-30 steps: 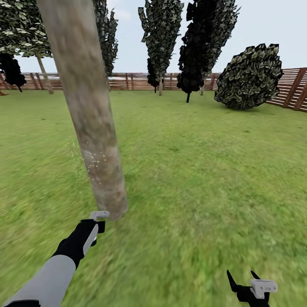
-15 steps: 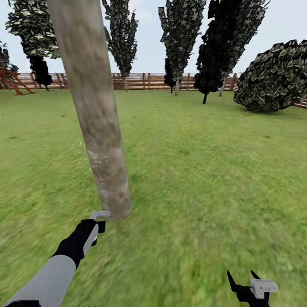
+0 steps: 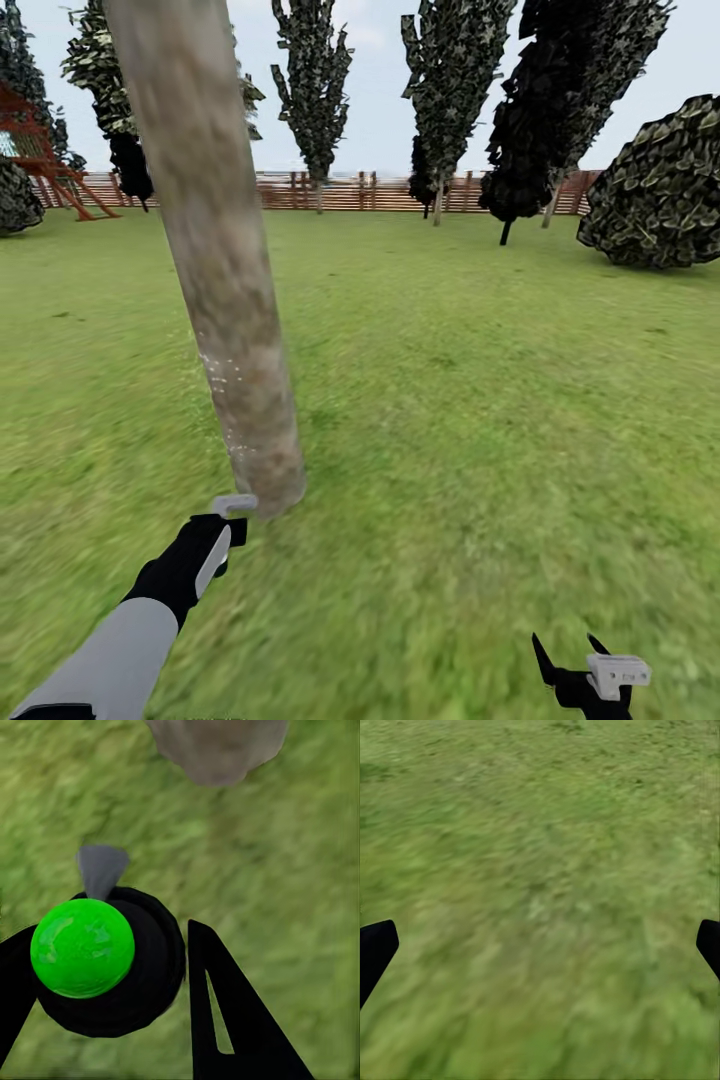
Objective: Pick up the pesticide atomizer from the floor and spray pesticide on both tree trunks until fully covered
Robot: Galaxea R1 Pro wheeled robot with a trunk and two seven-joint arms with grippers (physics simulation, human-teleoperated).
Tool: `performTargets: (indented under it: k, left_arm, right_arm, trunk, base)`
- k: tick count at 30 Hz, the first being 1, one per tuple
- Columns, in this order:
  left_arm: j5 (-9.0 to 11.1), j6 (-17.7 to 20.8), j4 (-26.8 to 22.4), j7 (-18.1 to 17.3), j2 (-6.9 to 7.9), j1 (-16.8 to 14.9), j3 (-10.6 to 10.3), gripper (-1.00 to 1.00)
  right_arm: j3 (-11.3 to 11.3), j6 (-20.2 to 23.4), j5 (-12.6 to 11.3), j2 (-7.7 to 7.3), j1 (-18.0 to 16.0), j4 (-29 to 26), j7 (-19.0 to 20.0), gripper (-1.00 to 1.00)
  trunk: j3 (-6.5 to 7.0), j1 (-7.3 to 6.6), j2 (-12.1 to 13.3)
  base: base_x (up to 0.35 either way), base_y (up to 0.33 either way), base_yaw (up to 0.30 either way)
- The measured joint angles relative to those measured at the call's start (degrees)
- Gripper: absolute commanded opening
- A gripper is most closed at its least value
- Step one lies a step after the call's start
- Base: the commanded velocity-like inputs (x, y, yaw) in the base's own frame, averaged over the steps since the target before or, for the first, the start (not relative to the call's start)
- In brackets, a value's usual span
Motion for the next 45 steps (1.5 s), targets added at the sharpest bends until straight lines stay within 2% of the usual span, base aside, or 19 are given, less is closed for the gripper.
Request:
performTargets:
  k: [7,9,11,20,25,28,30,32,33,34,37,39,42,45]
  left_arm:
    - [0.07,-0.32,0.03,0.00,0.00,0.00,0.00,-1.00]
    - [0.01,-2.89,0.44,0.05,0.00,0.00,0.01,-1.00]
    - [0.00,-3.56,0.58,0.09,-0.01,0.00,0.01,-1.00]
    - [0.09,-3.96,0.67,-0.13,0.00,0.00,0.01,-1.00]
    - [0.03,-4.23,-0.07,-0.55,-0.02,-0.05,-0.01,-1.00]
    - [-0.24,-5.77,-0.31,-0.69,-0.08,-0.72,-0.09,-1.00]
    - [-0.17,-6.06,-0.41,-0.83,-0.80,-1.06,-0.19,-1.00]
    - [-0.27,-6.02,-0.48,-0.93,-2.08,-1.14,-1.13,-1.00]
    - [-0.17,-5.94,-0.53,-1.06,-2.71,-2.05,-4.00,-1.00]
    - [-0.38,-5.73,-0.53,-1.05,-2.85,-2.71,-5.47,-1.00]
    - [-0.27,-5.37,-0.47,-1.12,-2.33,-3.50,-6.64,-1.00]
    - [-0.39,-5.25,-0.43,-1.18,-0.24,-3.74,-6.00,-1.00]
    - [-0.02,-5.33,-0.46,-2.16,1.73,-3.74,-4.98,-1.00]
    - [0.19,-5.45,-1.25,-2.94,0.83,-3.68,-4.90,-1.00]
  right_arm:
    - [0.00,0.00,0.00,0.00,0.02,0.00,0.02,1.00]
    - [-0.02,-0.01,0.01,0.00,0.01,0.00,0.00,1.00]
    - [-0.03,-0.01,0.01,0.00,0.02,0.00,0.00,1.00]
    - [-0.03,0.00,0.00,0.00,-0.01,-0.05,-0.02,1.00]
    - [-0.05,-0.02,0.01,-0.01,0.00,-0.02,-0.02,1.00]
    - [0.00,-0.01,0.01,-0.01,0.04,0.06,-0.03,1.00]
    - [0.01,-0.02,0.01,-0.01,0.02,0.07,-0.03,1.00]
    - [0.01,-0.01,-0.01,-0.01,0.01,0.05,-0.02,1.00]
    - [0.01,0.00,-0.02,-0.01,0.00,0.04,-0.03,1.00]
    - [-0.03,0.00,-0.02,-0.01,0.01,0.03,-0.05,1.00]
    - [-0.07,-0.01,-0.01,-0.01,0.02,0.00,-0.08,1.00]
    - [-0.08,-0.03,0.02,-0.01,-0.01,0.04,-0.09,1.00]
    - [-0.08,-0.03,0.01,-0.01,-0.01,0.05,-0.08,1.00]
    - [-0.08,-0.02,0.01,-0.01,0.01,0.05,-0.09,1.00]
  trunk:
    - [0.00,0.00,0.00]
    - [0.00,-0.01,0.00]
    - [0.00,-0.01,0.00]
    - [0.00,0.00,0.00]
    - [0.00,0.01,0.00]
    - [0.00,0.01,0.00]
    - [0.00,0.01,0.00]
    - [0.00,0.01,0.00]
    - [0.01,0.00,0.00]
    - [0.00,0.01,0.00]
    - [0.00,0.01,0.00]
    - [0.00,0.01,0.00]
    - [0.00,0.01,0.00]
    - [0.00,0.01,0.00]
  base:
    - [0.080,-0.272,0.249]
    - [0.129,-0.272,0.044]
    - [0.137,-0.272,0.013]
    - [0.114,-0.265,0.162]
    - [0.006,-0.037,0.116]
    - [0.000,-0.002,0.007]
    - [0.000,0.000,0.001]
    - [0.000,0.000,0.000]
    - [0.000,0.000,0.000]
    - [0.000,0.000,0.000]
    - [0.000,0.000,0.000]
    - [0.000,0.000,0.000]
    - [0.000,0.000,0.000]
    - [-0.074,0.000,0.000]
